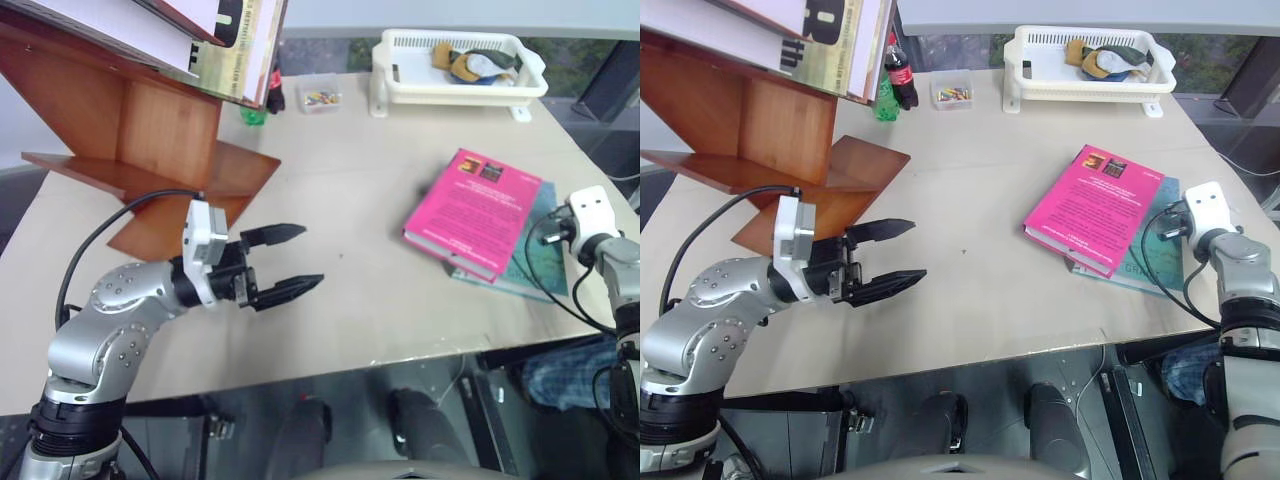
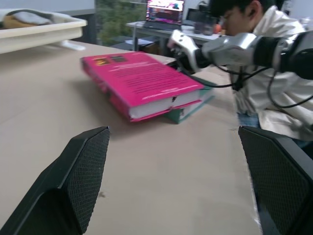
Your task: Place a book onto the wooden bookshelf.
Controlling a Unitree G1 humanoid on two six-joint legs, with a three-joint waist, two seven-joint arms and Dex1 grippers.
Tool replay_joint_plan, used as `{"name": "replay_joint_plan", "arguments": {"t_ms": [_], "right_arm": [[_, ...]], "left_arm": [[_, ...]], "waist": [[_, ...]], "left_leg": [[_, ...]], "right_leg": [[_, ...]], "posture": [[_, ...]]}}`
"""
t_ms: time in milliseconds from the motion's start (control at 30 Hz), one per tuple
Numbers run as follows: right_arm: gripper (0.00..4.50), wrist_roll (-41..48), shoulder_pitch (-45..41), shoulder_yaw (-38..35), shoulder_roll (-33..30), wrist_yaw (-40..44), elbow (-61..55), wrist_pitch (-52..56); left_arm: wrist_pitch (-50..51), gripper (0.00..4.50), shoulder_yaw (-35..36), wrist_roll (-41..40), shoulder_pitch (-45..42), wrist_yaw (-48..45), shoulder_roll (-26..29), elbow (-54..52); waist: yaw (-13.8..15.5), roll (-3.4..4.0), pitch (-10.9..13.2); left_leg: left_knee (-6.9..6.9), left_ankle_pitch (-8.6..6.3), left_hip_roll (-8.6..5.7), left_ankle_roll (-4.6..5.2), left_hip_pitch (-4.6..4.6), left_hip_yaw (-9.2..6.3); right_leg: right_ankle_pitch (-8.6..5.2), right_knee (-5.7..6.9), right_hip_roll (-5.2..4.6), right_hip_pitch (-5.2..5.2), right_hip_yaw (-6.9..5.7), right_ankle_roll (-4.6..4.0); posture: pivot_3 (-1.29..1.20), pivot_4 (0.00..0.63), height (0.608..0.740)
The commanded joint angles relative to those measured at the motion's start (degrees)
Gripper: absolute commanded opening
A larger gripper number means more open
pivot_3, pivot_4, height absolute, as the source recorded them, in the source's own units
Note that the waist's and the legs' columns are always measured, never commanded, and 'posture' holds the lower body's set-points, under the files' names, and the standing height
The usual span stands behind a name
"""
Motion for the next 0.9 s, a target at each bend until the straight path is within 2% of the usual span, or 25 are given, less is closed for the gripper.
{"name": "replay_joint_plan", "arguments": {"t_ms": [33, 500, 733, 900], "right_arm": [[0.06, -0.2, -1.3, 0.6, 0.2, 1.4, 0.5, -1.6], [0.06, 1.3, -2.2, 1.1, 4.1, 7.0, -1.7, -3.3], [0.06, 2.1, -1.0, 1.6, 6.5, 8.4, -6.1, -2.0], [0.06, 1.8, 0.4, 1.6, 6.6, 7.8, -8.5, -2.3]], "left_arm": [[-0.4, 4.50, 1.8, -1.8, -0.1, -0.9, 1.0, -3.0], [-0.1, 4.50, 1.9, -1.5, 0.0, -0.3, 1.3, -3.1], [0.8, 4.50, 1.3, 0.4, 0.3, 3.8, 1.2, -3.0], [2.6, 4.50, 1.3, 0.3, -0.9, 9.6, -0.9, -2.0]], "waist": [[0.0, 0.00, 0.0], [0.0, 0.00, 0.0], [-0.6, 0.01, 0.0], [-0.5, 0.02, 0.0]], "left_leg": [[0.00, 0.00, 0.00, 0.00, 0.00, 0.00], [-0.01, 0.00, 0.00, 0.00, 0.01, 0.00], [-0.01, 0.00, 0.02, 0.00, 0.03, -0.01], [-0.01, 0.00, 0.00, 0.00, 0.00, -0.03]], "right_leg": [[0.00, 0.00, 0.00, 0.00, 0.00, 0.00], [0.00, 0.00, 0.00, 0.00, 0.01, 0.00], [0.00, 0.05, 0.01, 0.00, 0.01, 0.00], [0.00, 0.04, 0.00, -0.01, 0.00, 0.00]], "posture": [[0.00, 0.150, 0.740], [0.00, 0.150, 0.740], [0.00, 0.150, 0.740], [0.00, 0.150, 0.740]]}}
